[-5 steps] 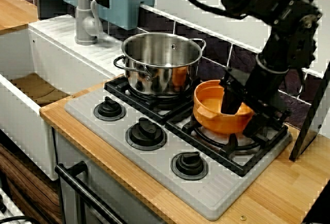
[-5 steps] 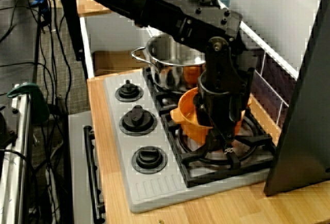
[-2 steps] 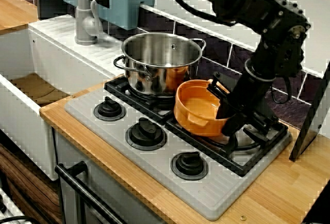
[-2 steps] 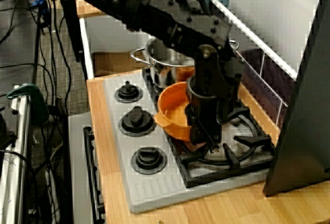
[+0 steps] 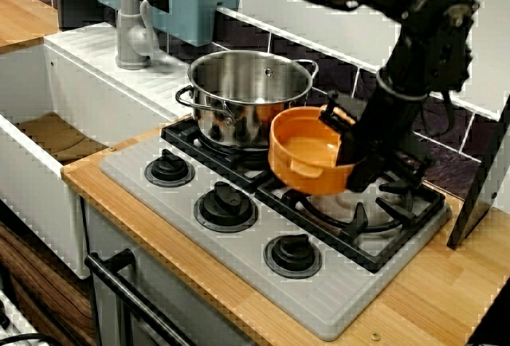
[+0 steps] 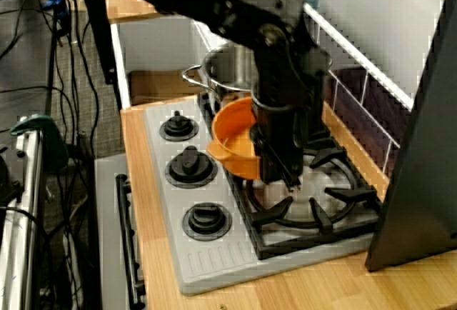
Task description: Lift pot from stove
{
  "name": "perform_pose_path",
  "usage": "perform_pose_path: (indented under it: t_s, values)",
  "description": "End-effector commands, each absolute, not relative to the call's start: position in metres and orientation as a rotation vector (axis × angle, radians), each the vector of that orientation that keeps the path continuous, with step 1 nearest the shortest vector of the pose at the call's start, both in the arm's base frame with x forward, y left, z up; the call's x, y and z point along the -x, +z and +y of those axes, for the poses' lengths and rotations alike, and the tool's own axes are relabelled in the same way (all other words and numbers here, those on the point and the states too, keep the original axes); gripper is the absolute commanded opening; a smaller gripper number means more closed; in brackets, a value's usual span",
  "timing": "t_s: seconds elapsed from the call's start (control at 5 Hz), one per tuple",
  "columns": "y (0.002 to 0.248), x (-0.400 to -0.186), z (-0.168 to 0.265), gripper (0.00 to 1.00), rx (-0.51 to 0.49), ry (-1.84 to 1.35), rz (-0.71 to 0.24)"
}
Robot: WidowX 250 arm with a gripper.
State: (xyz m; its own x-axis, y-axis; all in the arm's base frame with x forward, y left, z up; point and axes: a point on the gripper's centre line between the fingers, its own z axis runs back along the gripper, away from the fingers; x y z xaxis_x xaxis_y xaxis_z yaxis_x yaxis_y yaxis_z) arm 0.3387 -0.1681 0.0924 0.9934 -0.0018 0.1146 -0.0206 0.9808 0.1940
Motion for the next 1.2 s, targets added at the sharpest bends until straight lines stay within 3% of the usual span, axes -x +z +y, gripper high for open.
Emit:
perform_pose_path:
  t_s: [0.0,1.0]
  values:
    - [0.157,-0.326,-0.171,0.00,-0.145,0.031,-0.243]
    - [0.230,-0.293,-0.152,0.00,-0.103,0.109,-0.311]
